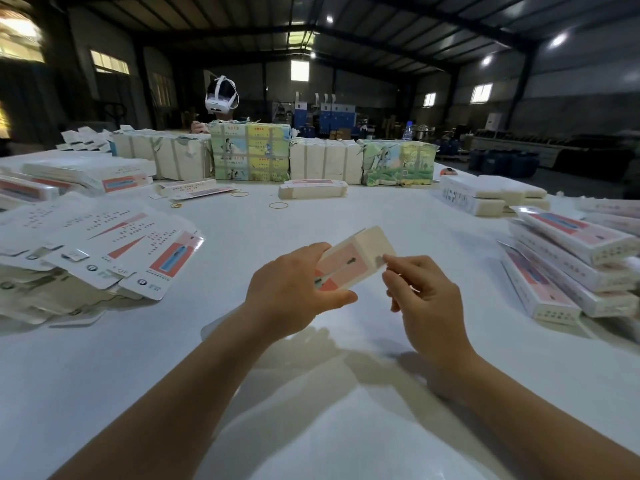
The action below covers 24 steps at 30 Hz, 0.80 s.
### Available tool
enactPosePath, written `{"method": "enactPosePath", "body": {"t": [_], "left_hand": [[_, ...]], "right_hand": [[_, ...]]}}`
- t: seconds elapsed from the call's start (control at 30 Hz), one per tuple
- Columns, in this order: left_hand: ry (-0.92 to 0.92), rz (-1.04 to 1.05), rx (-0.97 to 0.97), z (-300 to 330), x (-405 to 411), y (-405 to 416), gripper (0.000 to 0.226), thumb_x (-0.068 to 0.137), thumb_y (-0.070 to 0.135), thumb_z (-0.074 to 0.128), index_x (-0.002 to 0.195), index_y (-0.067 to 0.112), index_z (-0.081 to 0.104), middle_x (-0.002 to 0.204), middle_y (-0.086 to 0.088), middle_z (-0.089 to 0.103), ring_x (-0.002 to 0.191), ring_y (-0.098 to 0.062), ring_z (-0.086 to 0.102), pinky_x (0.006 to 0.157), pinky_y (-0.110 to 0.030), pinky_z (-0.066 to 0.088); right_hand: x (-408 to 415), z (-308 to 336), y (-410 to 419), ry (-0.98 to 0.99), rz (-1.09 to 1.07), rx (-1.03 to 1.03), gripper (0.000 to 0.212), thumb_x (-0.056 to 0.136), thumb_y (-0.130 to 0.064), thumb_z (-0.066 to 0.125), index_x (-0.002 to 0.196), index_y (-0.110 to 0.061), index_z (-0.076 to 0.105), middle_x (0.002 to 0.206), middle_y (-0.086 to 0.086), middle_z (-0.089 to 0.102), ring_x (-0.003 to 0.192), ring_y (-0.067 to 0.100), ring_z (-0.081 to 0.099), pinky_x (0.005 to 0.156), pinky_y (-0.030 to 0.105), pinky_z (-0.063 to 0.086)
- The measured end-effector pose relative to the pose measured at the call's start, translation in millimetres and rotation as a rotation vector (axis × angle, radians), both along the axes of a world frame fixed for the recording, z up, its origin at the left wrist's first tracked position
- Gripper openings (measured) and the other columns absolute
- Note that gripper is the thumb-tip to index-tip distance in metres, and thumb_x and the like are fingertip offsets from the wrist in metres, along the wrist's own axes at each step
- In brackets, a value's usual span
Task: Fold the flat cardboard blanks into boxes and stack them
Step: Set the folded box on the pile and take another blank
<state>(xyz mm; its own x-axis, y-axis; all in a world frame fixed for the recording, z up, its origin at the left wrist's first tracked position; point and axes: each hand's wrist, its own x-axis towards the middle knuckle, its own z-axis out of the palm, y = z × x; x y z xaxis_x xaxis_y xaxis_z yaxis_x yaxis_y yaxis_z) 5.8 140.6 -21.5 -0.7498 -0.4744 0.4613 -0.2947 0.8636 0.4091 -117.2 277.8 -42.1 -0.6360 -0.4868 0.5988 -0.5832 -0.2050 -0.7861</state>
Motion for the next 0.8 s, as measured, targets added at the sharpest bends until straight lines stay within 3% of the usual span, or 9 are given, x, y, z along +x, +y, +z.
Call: {"method": "enactPosePath", "body": {"t": [0.13,0.27,0.33,0.43,0.5,0.57,0.63,0.8], "left_hand": [[-0.016,-0.003,-0.015,-4,-3,3,0.055,0.074,0.060,0.067,0.119,0.033,0.049,0.108,0.011,0.060,0.087,-0.015,0.058,0.075,-0.037,0.054],[-0.031,-0.008,-0.042,-9,-6,5,0.055,0.074,0.060,0.066,0.120,0.034,0.048,0.107,0.012,0.060,0.084,-0.013,0.057,0.072,-0.030,0.052],[-0.035,-0.009,-0.054,-10,-6,4,0.056,0.074,0.061,0.065,0.120,0.035,0.047,0.106,0.012,0.060,0.083,-0.012,0.056,0.071,-0.029,0.052],[-0.066,-0.006,-0.092,-13,-7,5,0.066,0.073,0.064,0.064,0.128,0.034,0.043,0.112,0.011,0.059,0.087,-0.012,0.056,0.076,-0.032,0.054],[-0.079,0.003,-0.123,-15,-7,6,0.073,0.073,0.066,0.063,0.134,0.031,0.041,0.117,0.010,0.058,0.086,-0.010,0.053,0.078,-0.031,0.052],[-0.078,0.007,-0.121,-15,-8,7,0.075,0.073,0.066,0.062,0.136,0.030,0.040,0.119,0.009,0.058,0.085,-0.010,0.051,0.078,-0.030,0.052],[-0.072,0.008,-0.127,-15,-9,8,0.071,0.073,0.066,0.062,0.132,0.032,0.042,0.115,0.010,0.059,0.083,-0.010,0.051,0.075,-0.027,0.050],[-0.070,0.020,-0.149,-15,-11,12,0.066,0.075,0.065,0.061,0.129,0.031,0.045,0.110,0.011,0.059,0.083,-0.011,0.052,0.072,-0.026,0.046]], "right_hand": [[6,-2,-2,0.097,-0.009,0.048,0.026,0.092,-0.003,0.055,0.106,-0.018,0.071,0.089,-0.010,0.059,0.063,0.004,0.055,0.063,0.017,0.045],[9,-3,0,0.098,0.026,0.062,0.026,0.090,0.001,0.055,0.092,-0.019,0.072,0.084,-0.005,0.061,0.059,0.007,0.056,0.054,0.015,0.045],[7,-1,0,0.040,0.055,0.059,0.034,0.090,0.001,0.056,0.113,-0.021,0.064,0.080,-0.003,0.060,0.058,0.008,0.056,0.052,0.015,0.046],[3,-1,-2,-0.047,0.114,0.131,0.059,0.091,-0.004,0.056,0.135,-0.038,0.034,0.078,0.000,0.057,0.064,0.014,0.056,0.054,0.022,0.050],[1,-1,-2,-0.018,0.091,0.187,0.051,0.091,-0.007,0.057,0.134,-0.032,0.045,0.080,-0.001,0.060,0.070,0.017,0.056,0.061,0.028,0.050],[2,0,0,-0.025,0.086,0.171,0.032,0.090,-0.006,0.057,0.112,-0.028,0.060,0.083,-0.002,0.063,0.073,0.020,0.058,0.065,0.032,0.048],[5,-1,0,-0.032,0.105,0.160,0.027,0.090,-0.005,0.055,0.099,-0.027,0.066,0.086,-0.005,0.065,0.074,0.016,0.058,0.065,0.029,0.046],[6,0,-1,-0.006,0.096,0.217,0.027,0.094,-0.005,0.048,0.102,-0.021,0.069,0.091,-0.010,0.059,0.076,0.006,0.055,0.067,0.025,0.043]]}}
